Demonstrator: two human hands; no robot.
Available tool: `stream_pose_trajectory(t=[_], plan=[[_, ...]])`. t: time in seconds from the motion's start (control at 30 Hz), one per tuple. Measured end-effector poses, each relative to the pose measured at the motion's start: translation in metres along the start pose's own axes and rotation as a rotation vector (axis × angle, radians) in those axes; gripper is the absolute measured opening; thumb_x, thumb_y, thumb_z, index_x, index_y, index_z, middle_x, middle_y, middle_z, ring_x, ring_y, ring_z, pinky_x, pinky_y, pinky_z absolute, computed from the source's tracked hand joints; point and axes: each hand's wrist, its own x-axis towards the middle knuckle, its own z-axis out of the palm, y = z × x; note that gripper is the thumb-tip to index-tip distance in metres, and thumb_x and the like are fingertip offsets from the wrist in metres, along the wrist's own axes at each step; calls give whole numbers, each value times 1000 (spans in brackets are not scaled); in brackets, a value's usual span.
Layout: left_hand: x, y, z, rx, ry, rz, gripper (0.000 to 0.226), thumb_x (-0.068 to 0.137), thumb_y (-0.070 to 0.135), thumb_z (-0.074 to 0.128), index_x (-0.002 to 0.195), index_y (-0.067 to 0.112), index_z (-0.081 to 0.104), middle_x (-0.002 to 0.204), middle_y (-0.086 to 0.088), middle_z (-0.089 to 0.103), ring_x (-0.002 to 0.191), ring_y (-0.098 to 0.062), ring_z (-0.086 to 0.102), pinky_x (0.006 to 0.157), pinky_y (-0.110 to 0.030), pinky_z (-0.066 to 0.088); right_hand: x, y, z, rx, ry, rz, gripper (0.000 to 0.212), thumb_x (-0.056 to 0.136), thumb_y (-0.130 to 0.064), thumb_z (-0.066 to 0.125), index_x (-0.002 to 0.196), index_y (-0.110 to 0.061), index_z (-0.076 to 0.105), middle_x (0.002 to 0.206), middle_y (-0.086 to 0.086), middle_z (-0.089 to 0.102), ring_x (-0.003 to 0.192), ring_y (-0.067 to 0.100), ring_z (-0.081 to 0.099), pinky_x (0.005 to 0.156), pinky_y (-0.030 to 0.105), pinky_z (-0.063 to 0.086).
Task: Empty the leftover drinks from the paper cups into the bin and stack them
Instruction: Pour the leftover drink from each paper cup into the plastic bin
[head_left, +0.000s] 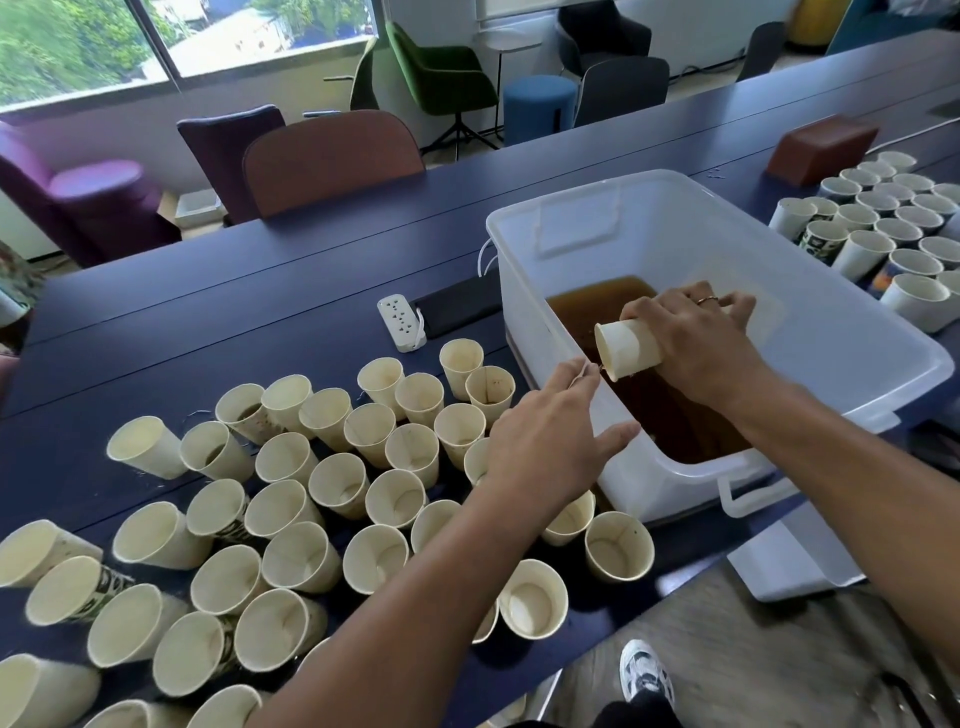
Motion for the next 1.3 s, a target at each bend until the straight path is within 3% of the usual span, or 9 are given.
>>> stream_pose_trajectory(t=[0.33,0.47,0.6,0.73,0.87,1.0,1.13,1.3], plan=[[0,0,-1,2,-2,-3,75,96,66,49,158,30,28,164,21,20,138,-19,46,99,-43,50,1,0,-1,-50,-58,31,49,75,-11,71,118,-29,56,114,4,62,114,34,48,89,51,29],[0,1,-1,6,-1,-2,75,96,66,49,159,30,28,164,21,20,139,-18,45,99,-42,49,1,3,-2,-38,10,71,45,77,-14,74,115,-29,55,110,5,64,109,36,51,88,50,29],[-1,1,-1,4,0,-4,75,96,66,48,159,31,27,164,21,19,139,-17,45,100,-42,49,0,1,-1,-49,-46,67,45,79,-11,68,118,-28,55,113,5,62,111,35,49,89,50,29],[-1,2,-2,11,-2,-2,75,96,66,47,159,31,26,165,20,18,141,-17,43,100,-43,49,1,5,-5,-19,30,114,44,78,-15,74,117,-25,56,112,11,62,109,40,50,88,52,30],[-2,2,-2,-6,-2,-5,74,97,65,48,159,31,27,164,21,19,138,-18,46,98,-42,49,0,2,-5,-20,-47,94,43,80,-15,71,119,-28,58,116,7,61,112,36,46,89,50,29],[-2,2,-3,-28,2,7,74,97,65,48,159,31,27,164,21,20,139,-17,45,99,-41,49,-1,4,-10,6,18,122,42,79,-18,73,118,-25,58,114,11,61,110,40,48,88,53,30],[-2,1,-3,-39,7,12,74,97,65,48,159,31,27,163,21,20,138,-17,46,96,-40,50,-2,1,-7,-19,-103,114,42,82,-14,69,119,-30,59,117,6,60,113,35,45,87,47,27],[-2,2,-6,-62,-18,15,74,97,62,51,159,30,28,163,21,20,137,-16,46,97,-41,50,-1,5,-8,73,-122,197,43,79,-22,75,118,-32,59,115,6,61,111,34,47,84,45,26]])
